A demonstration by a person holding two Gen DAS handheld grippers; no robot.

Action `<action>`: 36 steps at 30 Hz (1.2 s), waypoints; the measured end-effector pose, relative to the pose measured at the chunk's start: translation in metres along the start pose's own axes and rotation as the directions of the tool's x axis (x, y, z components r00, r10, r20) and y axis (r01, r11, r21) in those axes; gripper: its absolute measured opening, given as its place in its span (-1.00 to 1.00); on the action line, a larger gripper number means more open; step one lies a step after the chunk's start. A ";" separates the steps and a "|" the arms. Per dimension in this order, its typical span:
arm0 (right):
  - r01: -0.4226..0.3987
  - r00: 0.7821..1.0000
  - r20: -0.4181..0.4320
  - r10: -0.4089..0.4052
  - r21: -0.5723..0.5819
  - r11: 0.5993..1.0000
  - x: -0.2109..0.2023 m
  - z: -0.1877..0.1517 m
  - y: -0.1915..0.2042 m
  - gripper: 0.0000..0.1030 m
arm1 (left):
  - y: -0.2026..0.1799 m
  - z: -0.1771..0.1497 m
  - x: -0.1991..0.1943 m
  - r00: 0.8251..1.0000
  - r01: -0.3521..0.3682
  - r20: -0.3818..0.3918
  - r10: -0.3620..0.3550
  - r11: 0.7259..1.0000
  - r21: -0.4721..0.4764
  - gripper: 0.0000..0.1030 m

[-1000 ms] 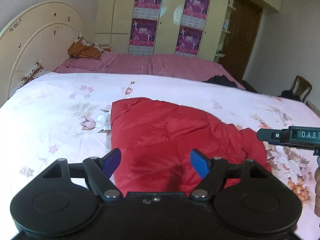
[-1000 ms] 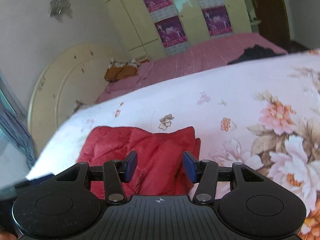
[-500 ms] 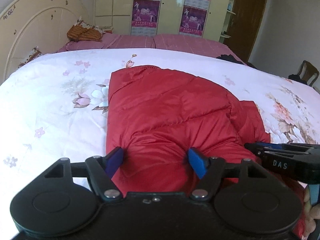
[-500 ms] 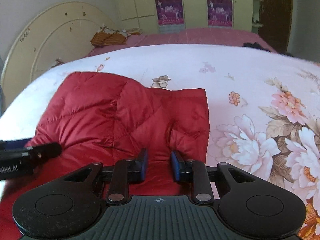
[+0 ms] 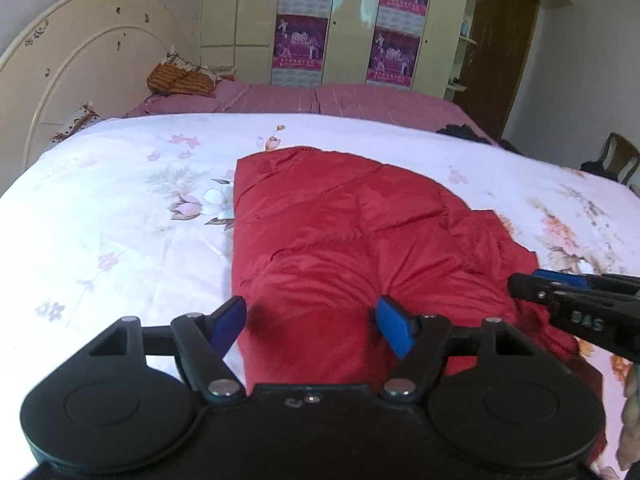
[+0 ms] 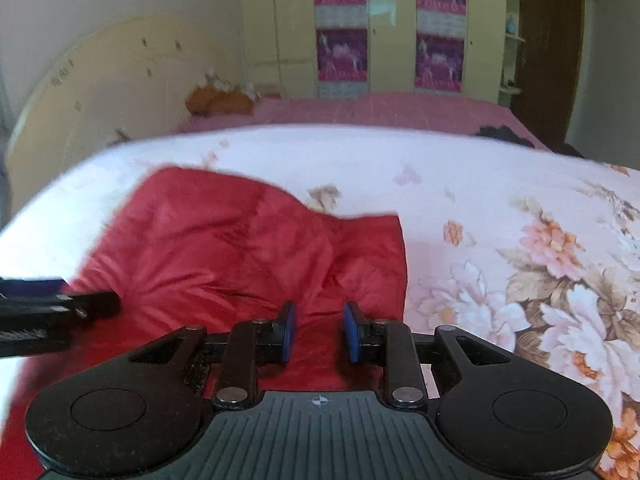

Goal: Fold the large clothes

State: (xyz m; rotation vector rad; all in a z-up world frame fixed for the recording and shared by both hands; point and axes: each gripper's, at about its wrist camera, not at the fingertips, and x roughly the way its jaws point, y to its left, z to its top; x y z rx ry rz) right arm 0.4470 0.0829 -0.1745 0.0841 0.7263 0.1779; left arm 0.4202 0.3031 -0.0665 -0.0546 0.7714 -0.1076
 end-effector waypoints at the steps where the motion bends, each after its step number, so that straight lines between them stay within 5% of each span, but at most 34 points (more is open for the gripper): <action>1: -0.008 1.000 0.008 0.008 -0.012 1.000 -0.008 -0.002 0.002 -0.50 | 0.000 -0.002 -0.006 1.000 0.000 0.002 0.000 1.000 0.001 0.37; 11: -0.073 0.997 -0.005 0.073 -0.056 0.996 -0.073 -0.053 0.014 -0.50 | 0.000 -0.040 -0.059 1.000 0.007 -0.001 -0.007 0.999 -0.036 0.37; 27: -0.057 0.991 -0.129 0.041 -0.123 0.991 -0.037 -0.082 0.020 -0.51 | -0.015 -0.060 -0.054 0.994 -0.106 -0.010 0.106 0.994 -0.031 0.48; 29: -0.077 0.989 -0.134 0.066 -0.080 0.994 -0.043 -0.074 0.012 -0.50 | -0.018 -0.058 -0.062 0.994 -0.113 -0.008 0.113 0.993 -0.026 0.55; 32: -0.076 0.991 -0.110 0.075 -0.001 0.997 -0.067 -0.069 0.000 -0.49 | -0.024 -0.060 -0.083 0.991 -0.135 0.006 0.135 0.990 -0.033 0.91; 34: -0.077 0.992 -0.100 0.079 0.023 0.997 -0.086 -0.068 -0.002 -0.11 | -0.030 -0.062 -0.100 0.987 -0.157 0.018 0.158 0.987 -0.044 1.00; 35: -0.084 0.992 -0.089 0.086 0.028 0.996 -0.097 -0.069 -0.003 0.47 | -0.034 -0.063 -0.110 0.986 -0.165 0.017 0.167 0.985 -0.054 0.99; 36: -0.098 0.993 -0.067 0.099 0.021 0.995 -0.110 -0.070 -0.003 0.61 | -0.038 -0.065 -0.119 0.985 -0.170 0.014 0.171 0.983 -0.063 0.99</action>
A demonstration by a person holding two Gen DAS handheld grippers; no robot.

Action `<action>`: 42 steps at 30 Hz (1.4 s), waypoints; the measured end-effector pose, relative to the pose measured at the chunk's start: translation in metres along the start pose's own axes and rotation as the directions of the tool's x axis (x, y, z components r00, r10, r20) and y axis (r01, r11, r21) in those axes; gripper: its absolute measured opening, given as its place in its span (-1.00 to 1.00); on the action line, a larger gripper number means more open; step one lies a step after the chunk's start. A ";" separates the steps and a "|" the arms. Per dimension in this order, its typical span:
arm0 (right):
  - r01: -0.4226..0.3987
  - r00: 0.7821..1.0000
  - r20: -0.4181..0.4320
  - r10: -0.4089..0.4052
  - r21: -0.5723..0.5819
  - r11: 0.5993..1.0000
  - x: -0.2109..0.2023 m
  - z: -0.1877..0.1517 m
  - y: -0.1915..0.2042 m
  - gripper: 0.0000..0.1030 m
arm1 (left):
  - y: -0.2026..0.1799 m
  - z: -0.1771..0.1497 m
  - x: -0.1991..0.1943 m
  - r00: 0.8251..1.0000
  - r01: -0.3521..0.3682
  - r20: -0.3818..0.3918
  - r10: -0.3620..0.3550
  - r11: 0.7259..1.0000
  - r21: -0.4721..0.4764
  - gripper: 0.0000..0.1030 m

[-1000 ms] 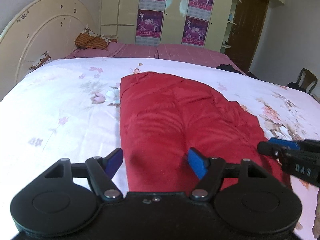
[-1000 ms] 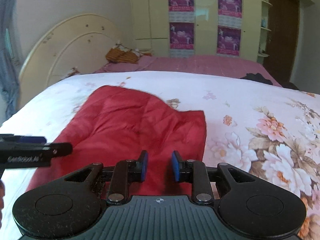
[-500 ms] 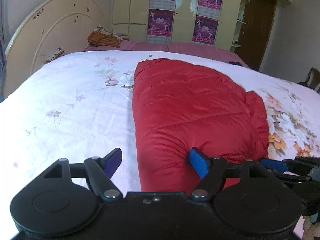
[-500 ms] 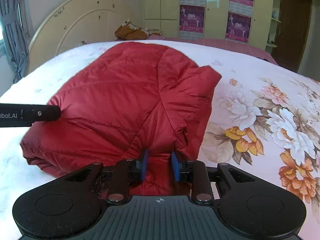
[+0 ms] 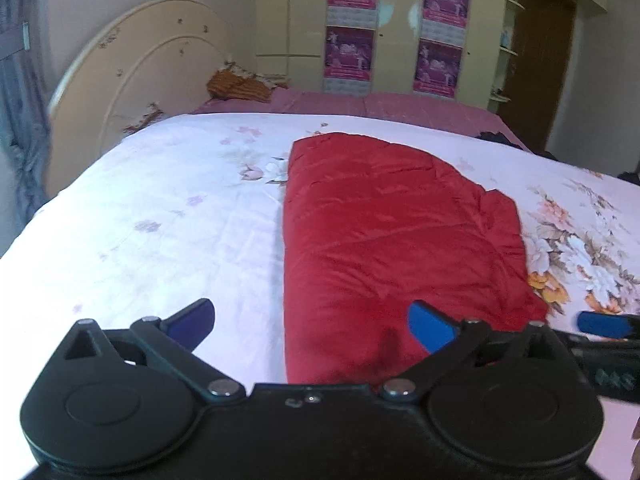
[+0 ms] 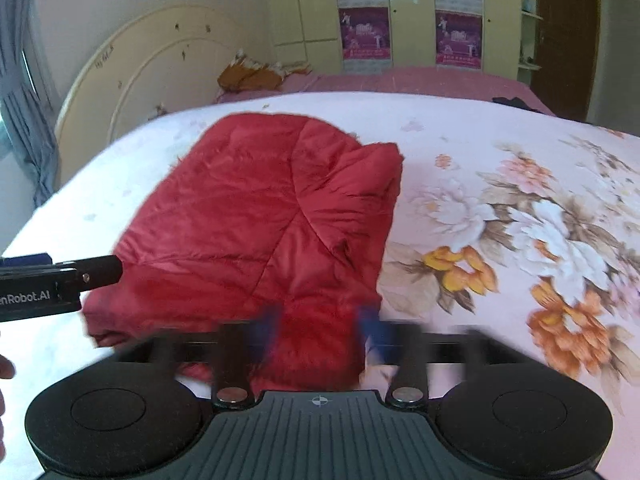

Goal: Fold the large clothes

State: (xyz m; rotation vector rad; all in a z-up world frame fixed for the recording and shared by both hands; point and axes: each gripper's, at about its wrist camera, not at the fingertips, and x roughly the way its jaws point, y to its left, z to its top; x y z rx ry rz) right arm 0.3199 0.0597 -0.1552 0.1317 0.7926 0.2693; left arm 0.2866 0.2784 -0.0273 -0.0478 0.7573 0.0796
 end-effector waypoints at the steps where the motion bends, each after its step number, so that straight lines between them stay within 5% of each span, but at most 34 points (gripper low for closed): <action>1: -0.013 1.000 0.016 0.013 -0.015 1.000 -0.012 -0.003 0.002 0.61 | -0.002 -0.003 -0.011 1.000 0.002 -0.001 -0.002 1.000 -0.007 0.99; 8: -0.043 0.996 0.075 0.046 -0.041 0.998 -0.106 -0.037 0.001 0.61 | -0.024 -0.031 -0.102 0.999 -0.034 0.026 0.034 0.999 0.006 1.00; 13: -0.043 0.992 0.117 0.047 -0.041 0.998 -0.174 -0.065 0.001 0.63 | -0.035 -0.052 -0.160 0.999 0.007 0.047 -0.008 1.000 0.029 1.00; 15: -0.034 0.990 0.139 0.039 -0.039 0.999 -0.196 -0.072 0.003 0.83 | -0.037 -0.062 -0.180 0.998 0.018 0.062 -0.020 0.999 0.030 1.00; 21: -0.030 0.977 0.212 0.034 -0.021 0.999 -0.247 -0.088 0.010 0.86 | -0.039 -0.080 -0.213 0.998 -0.017 0.059 0.017 1.000 0.008 1.00; 42: -0.054 0.961 0.272 0.052 0.001 0.999 -0.283 -0.095 0.013 0.86 | -0.044 -0.094 -0.250 0.990 -0.044 0.131 0.045 0.999 -0.009 1.00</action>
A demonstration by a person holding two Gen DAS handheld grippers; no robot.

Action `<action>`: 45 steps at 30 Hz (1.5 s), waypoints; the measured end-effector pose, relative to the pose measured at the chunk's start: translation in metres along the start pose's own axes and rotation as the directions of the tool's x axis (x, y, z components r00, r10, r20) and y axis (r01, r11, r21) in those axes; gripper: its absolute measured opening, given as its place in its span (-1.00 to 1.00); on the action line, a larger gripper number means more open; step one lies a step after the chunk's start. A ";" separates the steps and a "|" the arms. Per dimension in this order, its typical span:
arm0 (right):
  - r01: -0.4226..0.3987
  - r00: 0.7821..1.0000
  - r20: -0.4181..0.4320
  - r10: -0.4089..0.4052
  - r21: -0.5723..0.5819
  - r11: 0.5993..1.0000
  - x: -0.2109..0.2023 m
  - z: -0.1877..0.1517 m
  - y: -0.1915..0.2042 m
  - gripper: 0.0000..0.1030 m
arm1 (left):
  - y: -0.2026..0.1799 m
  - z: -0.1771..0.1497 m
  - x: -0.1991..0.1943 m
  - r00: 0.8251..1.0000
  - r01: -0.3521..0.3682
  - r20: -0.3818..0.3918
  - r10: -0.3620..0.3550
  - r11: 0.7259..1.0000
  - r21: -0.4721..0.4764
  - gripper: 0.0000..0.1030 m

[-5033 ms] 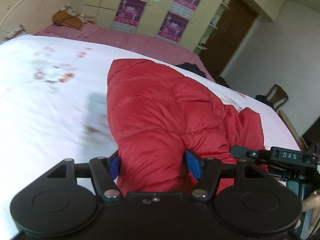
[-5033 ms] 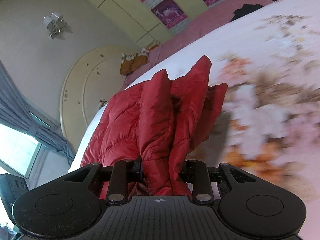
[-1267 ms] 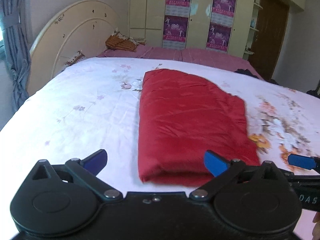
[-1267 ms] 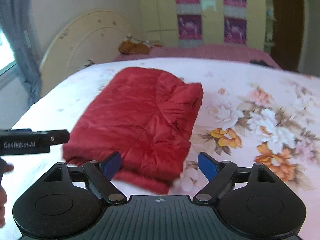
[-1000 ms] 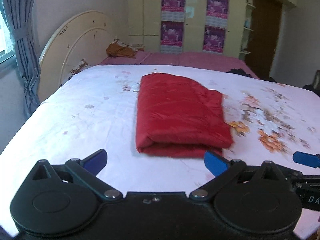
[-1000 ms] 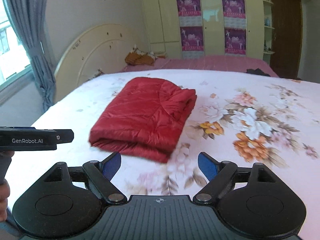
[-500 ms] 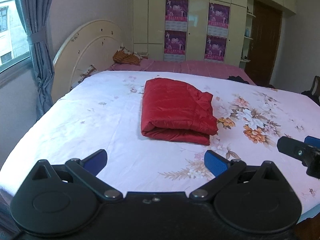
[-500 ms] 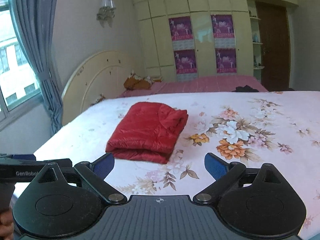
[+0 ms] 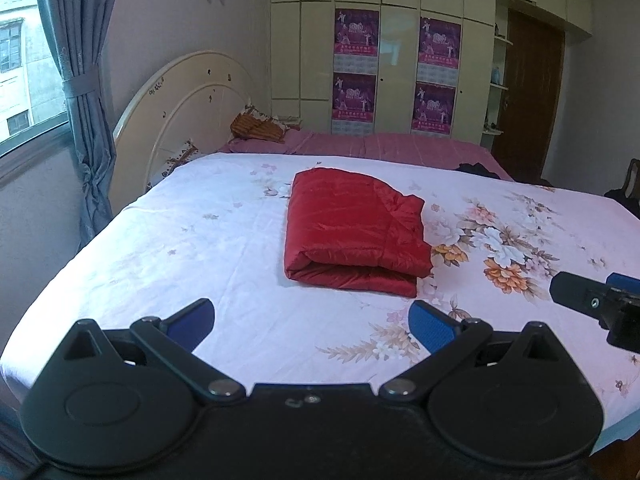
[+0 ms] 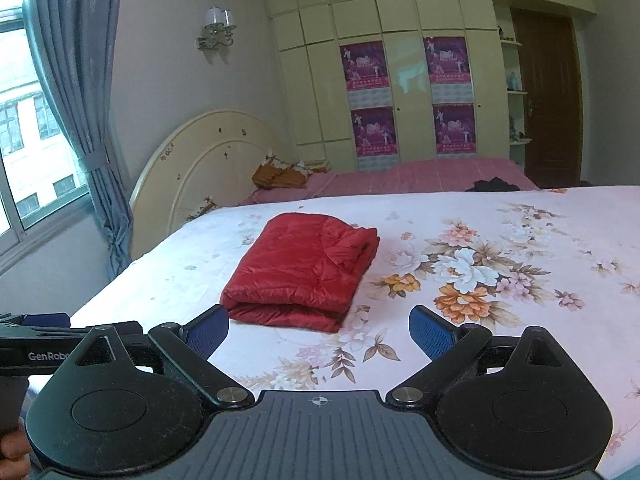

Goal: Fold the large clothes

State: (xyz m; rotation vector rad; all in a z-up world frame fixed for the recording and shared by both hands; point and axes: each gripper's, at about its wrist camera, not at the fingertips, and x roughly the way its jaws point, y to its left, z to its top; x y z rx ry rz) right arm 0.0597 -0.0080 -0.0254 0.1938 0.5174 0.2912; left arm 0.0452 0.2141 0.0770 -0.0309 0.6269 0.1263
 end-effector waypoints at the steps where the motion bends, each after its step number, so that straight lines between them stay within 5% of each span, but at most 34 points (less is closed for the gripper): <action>1: 0.000 1.000 -0.001 0.000 0.001 1.000 0.000 0.000 0.000 0.86 | 0.000 0.000 -0.001 1.000 -0.002 0.003 0.002 1.000 -0.001 1.00; 45: -0.025 0.999 -0.030 0.025 0.007 1.000 0.024 0.002 -0.001 0.86 | 0.009 0.004 0.010 0.999 -0.032 -0.004 0.032 0.999 0.007 1.00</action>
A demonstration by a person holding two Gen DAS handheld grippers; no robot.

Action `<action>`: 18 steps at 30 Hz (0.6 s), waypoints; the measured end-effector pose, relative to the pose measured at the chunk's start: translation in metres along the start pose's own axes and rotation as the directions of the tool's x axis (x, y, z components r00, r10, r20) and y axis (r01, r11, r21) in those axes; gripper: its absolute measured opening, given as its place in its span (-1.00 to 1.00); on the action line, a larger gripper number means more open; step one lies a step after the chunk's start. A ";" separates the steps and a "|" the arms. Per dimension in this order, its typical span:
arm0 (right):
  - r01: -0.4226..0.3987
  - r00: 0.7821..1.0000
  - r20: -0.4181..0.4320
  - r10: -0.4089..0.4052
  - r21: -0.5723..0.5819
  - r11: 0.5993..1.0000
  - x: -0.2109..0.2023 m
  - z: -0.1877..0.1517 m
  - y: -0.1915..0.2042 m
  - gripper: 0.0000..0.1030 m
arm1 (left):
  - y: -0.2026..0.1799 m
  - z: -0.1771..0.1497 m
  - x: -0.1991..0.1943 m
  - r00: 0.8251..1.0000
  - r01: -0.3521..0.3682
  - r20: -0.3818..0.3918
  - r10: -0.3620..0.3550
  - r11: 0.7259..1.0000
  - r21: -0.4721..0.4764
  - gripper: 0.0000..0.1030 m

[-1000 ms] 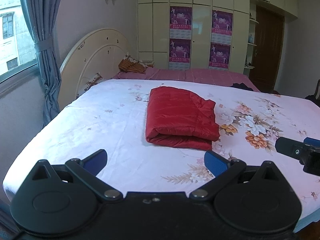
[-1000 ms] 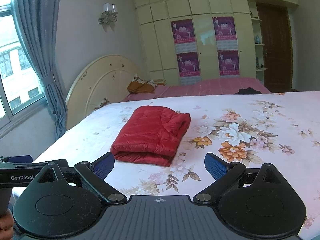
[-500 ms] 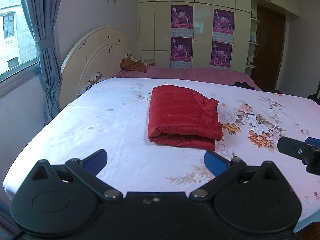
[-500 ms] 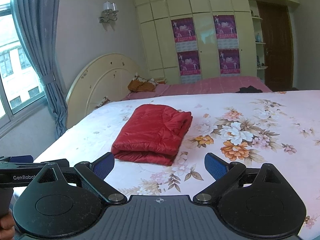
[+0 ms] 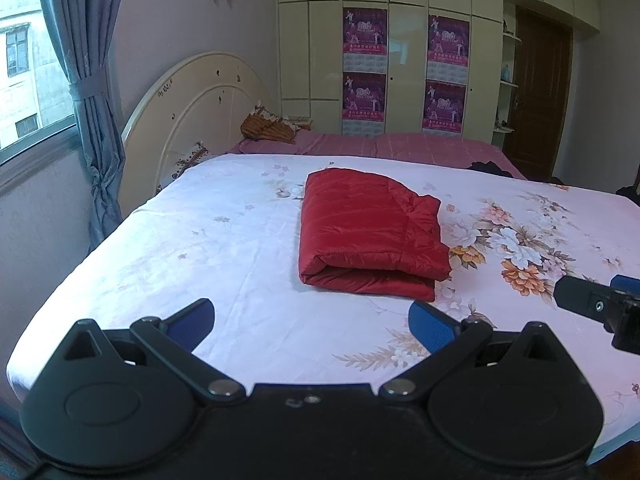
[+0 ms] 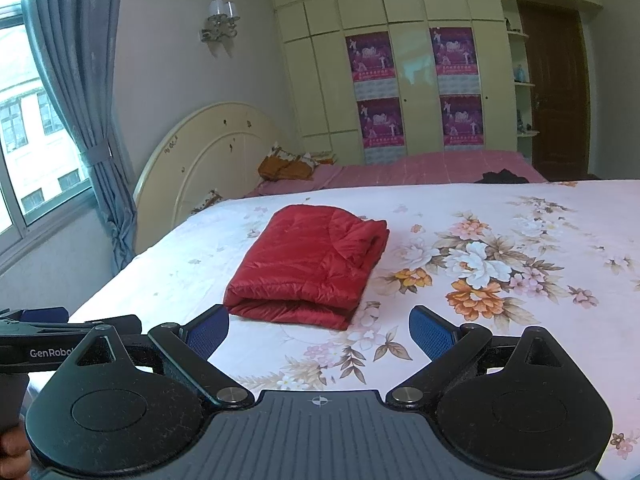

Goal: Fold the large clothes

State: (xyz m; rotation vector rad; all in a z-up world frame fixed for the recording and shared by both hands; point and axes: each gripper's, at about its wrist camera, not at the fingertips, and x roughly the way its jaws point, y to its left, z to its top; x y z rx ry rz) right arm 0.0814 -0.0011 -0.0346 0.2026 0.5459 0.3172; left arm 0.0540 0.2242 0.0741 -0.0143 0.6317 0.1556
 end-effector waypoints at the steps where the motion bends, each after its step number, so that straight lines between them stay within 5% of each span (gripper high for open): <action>1: 0.002 1.000 -0.002 -0.002 0.000 1.000 0.001 0.000 0.000 0.86 | 0.000 0.000 0.001 1.000 0.002 -0.002 -0.002 1.000 -0.001 1.00; 14: 0.024 0.999 -0.032 -0.023 0.028 0.999 0.024 0.002 -0.016 0.86 | -0.006 0.009 0.035 0.997 0.075 0.016 -0.075 0.997 0.003 0.85; 18: 0.039 0.998 -0.048 -0.037 0.048 0.998 0.039 0.004 -0.027 0.86 | -0.009 0.018 0.052 0.999 0.033 0.013 -0.034 0.999 0.018 0.99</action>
